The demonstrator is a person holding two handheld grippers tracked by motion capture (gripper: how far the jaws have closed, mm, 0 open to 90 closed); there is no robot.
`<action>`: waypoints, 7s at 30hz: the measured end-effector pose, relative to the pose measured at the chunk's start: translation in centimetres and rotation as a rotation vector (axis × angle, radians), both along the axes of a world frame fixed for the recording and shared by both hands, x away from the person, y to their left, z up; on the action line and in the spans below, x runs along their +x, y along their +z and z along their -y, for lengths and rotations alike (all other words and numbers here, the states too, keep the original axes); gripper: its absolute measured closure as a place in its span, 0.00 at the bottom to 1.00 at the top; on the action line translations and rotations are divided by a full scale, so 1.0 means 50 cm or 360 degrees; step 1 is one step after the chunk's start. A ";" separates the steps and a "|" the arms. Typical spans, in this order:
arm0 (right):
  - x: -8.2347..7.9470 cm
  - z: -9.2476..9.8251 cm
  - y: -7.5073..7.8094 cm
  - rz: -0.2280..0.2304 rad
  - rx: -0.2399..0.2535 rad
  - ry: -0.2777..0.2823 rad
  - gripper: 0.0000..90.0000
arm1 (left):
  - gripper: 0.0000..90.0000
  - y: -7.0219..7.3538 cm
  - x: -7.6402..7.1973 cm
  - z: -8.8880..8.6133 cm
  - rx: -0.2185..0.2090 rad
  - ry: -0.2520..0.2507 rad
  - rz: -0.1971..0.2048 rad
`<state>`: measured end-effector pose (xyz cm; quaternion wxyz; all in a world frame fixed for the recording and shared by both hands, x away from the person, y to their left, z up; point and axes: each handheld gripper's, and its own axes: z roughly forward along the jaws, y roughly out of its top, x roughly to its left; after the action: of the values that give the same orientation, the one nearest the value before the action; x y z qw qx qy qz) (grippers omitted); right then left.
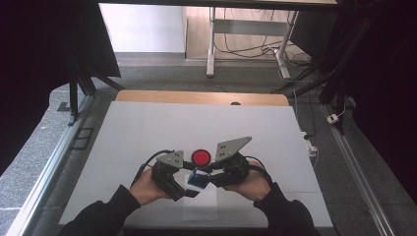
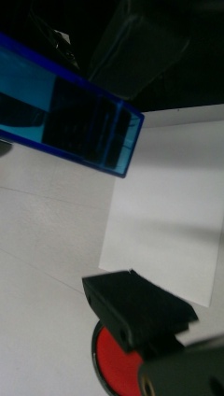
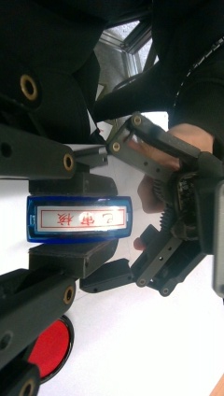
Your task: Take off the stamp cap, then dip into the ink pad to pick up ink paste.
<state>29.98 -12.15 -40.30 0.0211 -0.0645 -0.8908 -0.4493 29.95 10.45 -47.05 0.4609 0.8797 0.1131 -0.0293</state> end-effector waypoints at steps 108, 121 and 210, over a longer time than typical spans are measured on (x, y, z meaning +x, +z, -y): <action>-0.006 0.019 0.010 0.0106 0.0067 -0.0118 0.79 | 0.76 0.039 -0.113 -0.122 0.0129 0.0380 -0.0078; -0.001 0.022 0.004 0.0169 0.0023 -0.0184 0.79 | 0.76 0.031 -0.157 -0.190 0.0097 0.0675 -0.0049; 0.127 -0.034 -0.045 0.0094 -0.0144 -0.0536 0.79 | 0.76 -0.009 -0.226 -0.309 0.0058 0.1044 -0.0148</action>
<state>36.33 -10.45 -42.56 -0.0837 -0.2006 -0.8870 -0.4075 18.62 25.91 -47.52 0.4244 0.8022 0.4118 0.0827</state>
